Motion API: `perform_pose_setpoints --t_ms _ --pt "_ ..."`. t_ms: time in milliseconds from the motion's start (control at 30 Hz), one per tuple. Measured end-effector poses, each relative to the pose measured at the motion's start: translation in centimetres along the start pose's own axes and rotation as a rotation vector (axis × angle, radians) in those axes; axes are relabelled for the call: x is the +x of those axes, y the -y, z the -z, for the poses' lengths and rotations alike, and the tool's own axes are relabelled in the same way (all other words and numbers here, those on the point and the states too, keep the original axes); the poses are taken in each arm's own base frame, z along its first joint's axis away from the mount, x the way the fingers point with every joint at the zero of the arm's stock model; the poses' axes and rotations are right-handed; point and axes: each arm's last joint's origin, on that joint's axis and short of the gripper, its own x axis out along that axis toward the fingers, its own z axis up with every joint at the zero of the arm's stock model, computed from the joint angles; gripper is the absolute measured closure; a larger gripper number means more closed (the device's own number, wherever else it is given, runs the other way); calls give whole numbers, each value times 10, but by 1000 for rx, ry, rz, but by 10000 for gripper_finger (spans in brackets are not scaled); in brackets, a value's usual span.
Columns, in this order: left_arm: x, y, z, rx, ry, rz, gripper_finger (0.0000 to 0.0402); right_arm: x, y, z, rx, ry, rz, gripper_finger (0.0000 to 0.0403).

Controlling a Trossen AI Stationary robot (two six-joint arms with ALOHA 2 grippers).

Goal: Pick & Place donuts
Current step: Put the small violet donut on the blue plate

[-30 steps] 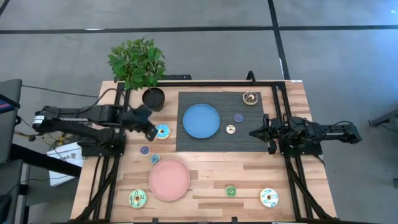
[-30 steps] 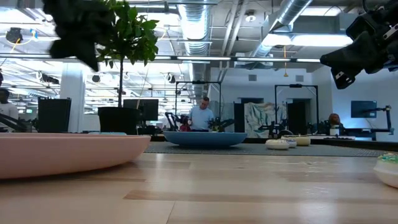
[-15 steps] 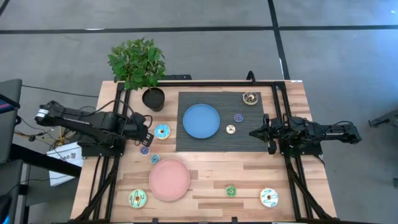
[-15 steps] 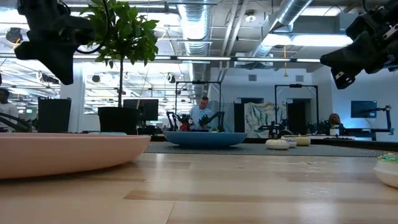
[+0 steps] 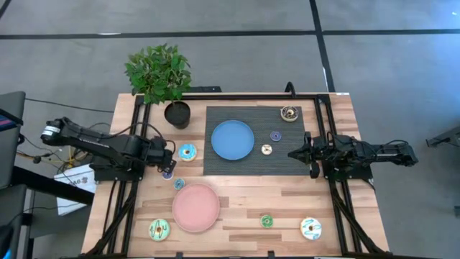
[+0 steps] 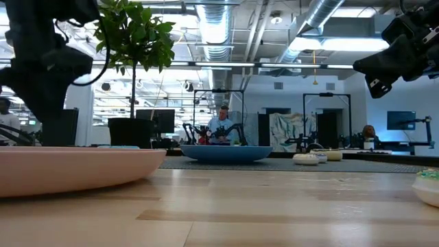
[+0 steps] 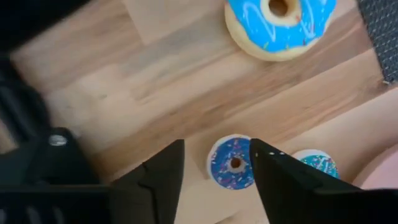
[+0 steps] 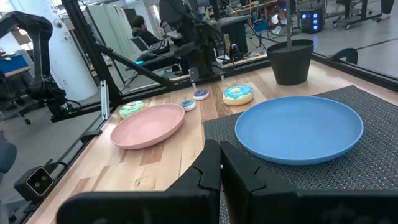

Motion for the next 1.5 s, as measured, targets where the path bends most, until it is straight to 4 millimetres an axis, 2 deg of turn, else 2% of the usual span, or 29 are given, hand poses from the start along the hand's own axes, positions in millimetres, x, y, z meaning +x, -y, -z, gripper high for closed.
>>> perform_pose_setpoints --t_ms 233,467,1300,1500 --pt "6 4 0 28 18 57 196 0 0 0 0 0 0 403" --pt "6 4 -1 18 57 45 196 0 0 0 0 0 0 403" --pt "6 4 0 27 16 57 195 0 0 0 0 -1 0 403" --pt "6 4 0 24 15 58 170 0 0 0 0 0 0 403"
